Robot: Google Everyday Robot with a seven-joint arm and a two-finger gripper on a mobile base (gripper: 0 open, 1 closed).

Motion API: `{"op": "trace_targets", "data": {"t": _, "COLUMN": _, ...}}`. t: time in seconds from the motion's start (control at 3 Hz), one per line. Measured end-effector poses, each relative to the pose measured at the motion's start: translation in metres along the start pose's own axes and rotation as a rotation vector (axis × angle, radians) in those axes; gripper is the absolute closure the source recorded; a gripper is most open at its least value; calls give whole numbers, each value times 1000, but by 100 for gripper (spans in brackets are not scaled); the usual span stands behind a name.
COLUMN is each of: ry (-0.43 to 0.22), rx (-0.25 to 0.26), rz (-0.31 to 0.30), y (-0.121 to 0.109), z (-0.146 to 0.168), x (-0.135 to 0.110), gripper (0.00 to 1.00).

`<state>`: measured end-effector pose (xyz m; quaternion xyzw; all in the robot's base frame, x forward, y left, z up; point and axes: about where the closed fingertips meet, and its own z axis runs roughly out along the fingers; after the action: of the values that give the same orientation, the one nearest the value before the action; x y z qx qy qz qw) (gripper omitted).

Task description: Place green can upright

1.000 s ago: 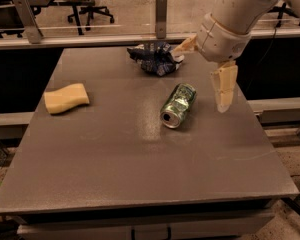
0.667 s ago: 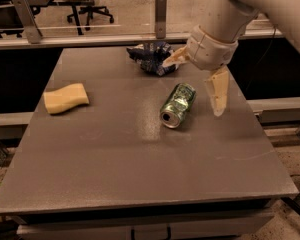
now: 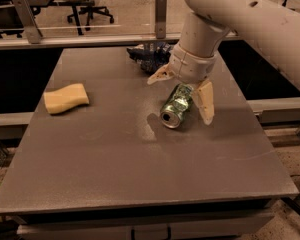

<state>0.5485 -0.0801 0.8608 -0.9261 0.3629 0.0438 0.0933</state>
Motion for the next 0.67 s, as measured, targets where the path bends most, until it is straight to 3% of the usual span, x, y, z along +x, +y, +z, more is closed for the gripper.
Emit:
{"op": "trace_targets", "data": {"t": 0.33, "ry": 0, "rx": -21, "rz": -28, "y": 1, "z": 6, "x": -10, "gripper": 16}}
{"op": "trace_targets", "data": {"t": 0.67, "ry": 2, "rx": -37, "rz": -40, "y": 5, "z": 9, "x": -13, "gripper": 39}}
